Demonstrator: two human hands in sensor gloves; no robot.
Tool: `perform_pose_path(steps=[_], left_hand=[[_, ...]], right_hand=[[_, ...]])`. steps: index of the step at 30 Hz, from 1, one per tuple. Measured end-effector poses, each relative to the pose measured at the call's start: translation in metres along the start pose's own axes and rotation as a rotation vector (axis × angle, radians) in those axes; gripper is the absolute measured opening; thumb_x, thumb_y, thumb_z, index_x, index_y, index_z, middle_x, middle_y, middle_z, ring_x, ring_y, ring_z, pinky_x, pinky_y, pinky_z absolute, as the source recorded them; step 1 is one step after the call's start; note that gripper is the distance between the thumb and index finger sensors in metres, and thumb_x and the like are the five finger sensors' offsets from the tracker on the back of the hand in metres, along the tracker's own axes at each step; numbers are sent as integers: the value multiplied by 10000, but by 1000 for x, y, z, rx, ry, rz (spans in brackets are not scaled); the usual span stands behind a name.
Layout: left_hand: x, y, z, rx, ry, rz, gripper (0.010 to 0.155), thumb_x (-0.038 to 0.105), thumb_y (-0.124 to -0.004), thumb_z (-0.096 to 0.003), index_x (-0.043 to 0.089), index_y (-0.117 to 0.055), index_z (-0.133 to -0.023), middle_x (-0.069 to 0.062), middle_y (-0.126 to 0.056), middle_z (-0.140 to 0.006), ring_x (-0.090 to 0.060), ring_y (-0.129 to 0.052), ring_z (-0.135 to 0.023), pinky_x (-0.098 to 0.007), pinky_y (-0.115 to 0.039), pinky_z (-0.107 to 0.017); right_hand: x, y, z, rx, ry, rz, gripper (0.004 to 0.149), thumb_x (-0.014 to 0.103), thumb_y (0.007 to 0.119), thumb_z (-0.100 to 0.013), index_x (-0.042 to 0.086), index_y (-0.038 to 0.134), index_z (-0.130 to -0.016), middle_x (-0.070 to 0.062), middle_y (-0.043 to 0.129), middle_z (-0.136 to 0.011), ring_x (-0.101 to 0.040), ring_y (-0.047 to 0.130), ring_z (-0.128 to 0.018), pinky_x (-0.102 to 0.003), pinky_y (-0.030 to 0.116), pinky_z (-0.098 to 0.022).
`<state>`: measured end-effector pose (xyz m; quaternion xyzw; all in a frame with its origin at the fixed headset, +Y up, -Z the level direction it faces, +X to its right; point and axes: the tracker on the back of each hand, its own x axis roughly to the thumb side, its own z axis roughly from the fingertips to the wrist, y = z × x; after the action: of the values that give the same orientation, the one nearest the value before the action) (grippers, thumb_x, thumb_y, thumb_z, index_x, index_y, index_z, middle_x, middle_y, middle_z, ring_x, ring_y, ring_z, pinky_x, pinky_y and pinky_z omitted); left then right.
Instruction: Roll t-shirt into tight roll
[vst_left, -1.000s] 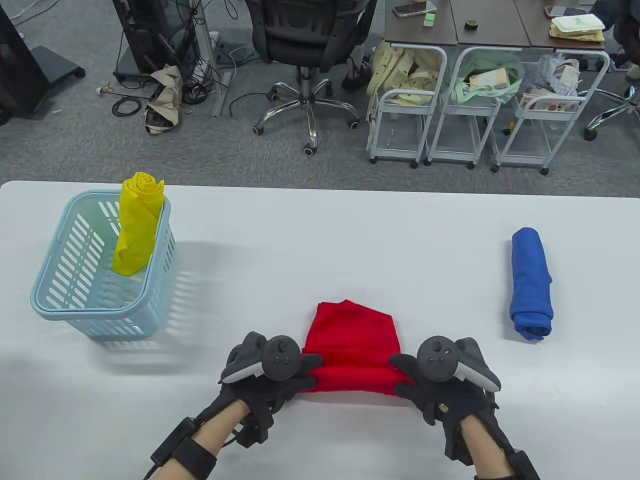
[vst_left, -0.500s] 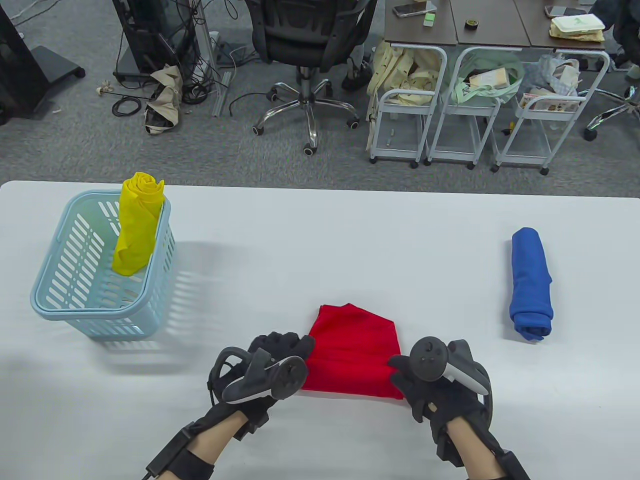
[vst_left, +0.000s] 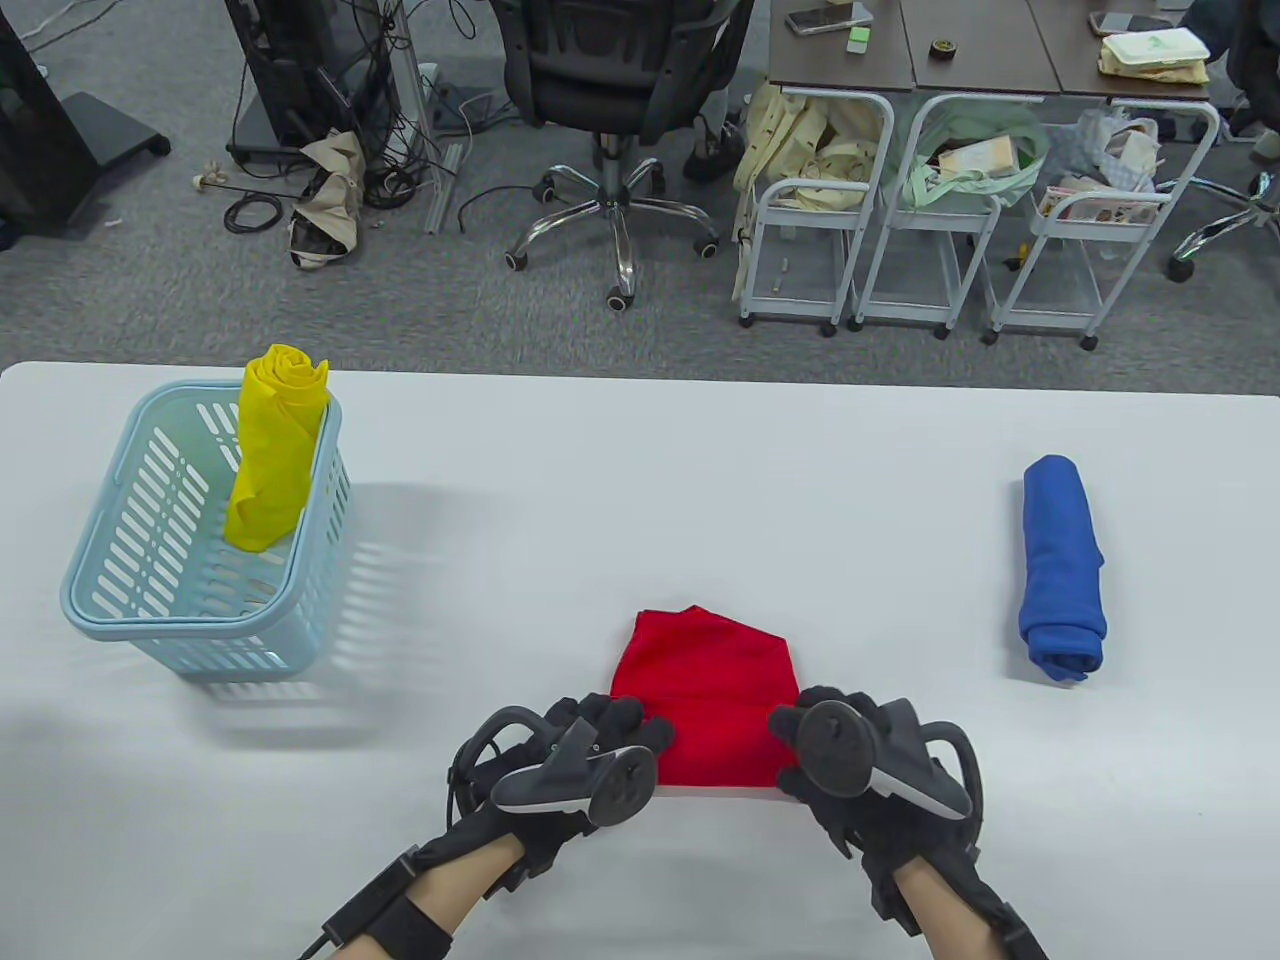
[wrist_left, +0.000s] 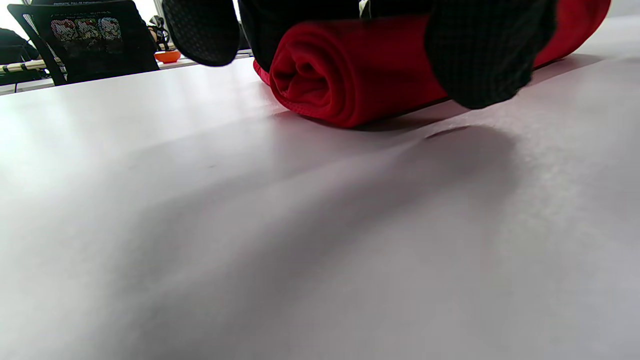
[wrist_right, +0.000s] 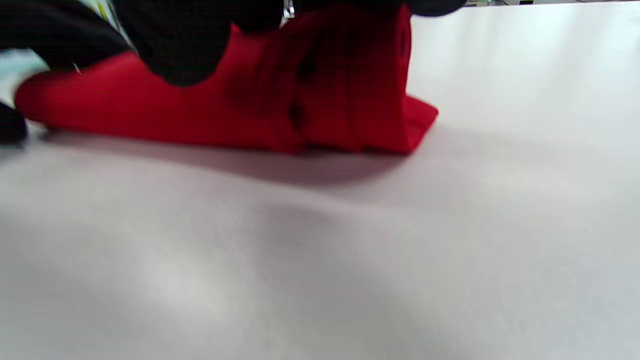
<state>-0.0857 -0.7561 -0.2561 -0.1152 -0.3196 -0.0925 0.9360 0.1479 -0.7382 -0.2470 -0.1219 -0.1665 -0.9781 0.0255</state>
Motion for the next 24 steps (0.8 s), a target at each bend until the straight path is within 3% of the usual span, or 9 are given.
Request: perform_pose_path(steps=[2,7,10,15,17,20,24], left_hand=[[-2,-1,-2,-3,16,-18,732,545,-731,-508,387,-408,-1145,-61,-481,-1196,-297,-613,-1049,-549,-597,-770],[-13,3,-3,57,25,63,592,462,-681,-557,371,-515,-1118,-7,-676,-1134,-246,-771,-986,-522,-660,-750],[-32,9,1,65,11,309,527,405,-674,-567,303,-632,-1082,12,-845,-1027,-218,-912,-876,-501,-724,-713],[-54,4,3,1,19,631,509,397,-646,-574,249,-691,-1059,-33,-941,-923,-237,-979,-752,-495,-764,-658],[-50,8,6,26,50,585,512,402,-620,-586,280,-643,-1083,-47,-901,-951,-281,-923,-807,-529,-703,-694],[-34,17,14,118,60,286,598,543,-575,-567,376,-520,-1138,-60,-673,-1162,-328,-724,-1020,-578,-608,-750],[-9,15,14,108,9,87,691,612,-635,-516,374,-489,-1147,-45,-612,-1195,-319,-664,-1062,-591,-582,-763]], right_hand=[[2,5,-6,43,4,78,850,504,792,-492,309,232,-1101,-67,249,-1167,-380,376,-1063,-550,439,-738],[-9,7,-17,68,-7,-34,748,475,734,-531,340,274,-1105,-36,361,-1161,-355,459,-1061,-545,461,-738],[-21,3,-13,91,-74,-218,699,461,699,-540,337,321,-1115,-79,500,-1122,-363,603,-985,-504,557,-694],[-30,8,-12,148,-142,-408,578,450,585,-567,327,391,-1097,-127,646,-1035,-355,781,-818,-456,676,-595],[-30,11,-15,173,-147,-420,554,449,560,-568,316,431,-1090,-123,669,-1009,-342,808,-785,-448,694,-572],[-31,12,-18,182,-141,-441,541,445,538,-569,303,463,-1086,-120,696,-984,-331,829,-753,-442,707,-552],[-33,15,-19,202,-148,-487,539,448,513,-572,279,483,-1083,-112,724,-955,-316,854,-715,-431,724,-528]])
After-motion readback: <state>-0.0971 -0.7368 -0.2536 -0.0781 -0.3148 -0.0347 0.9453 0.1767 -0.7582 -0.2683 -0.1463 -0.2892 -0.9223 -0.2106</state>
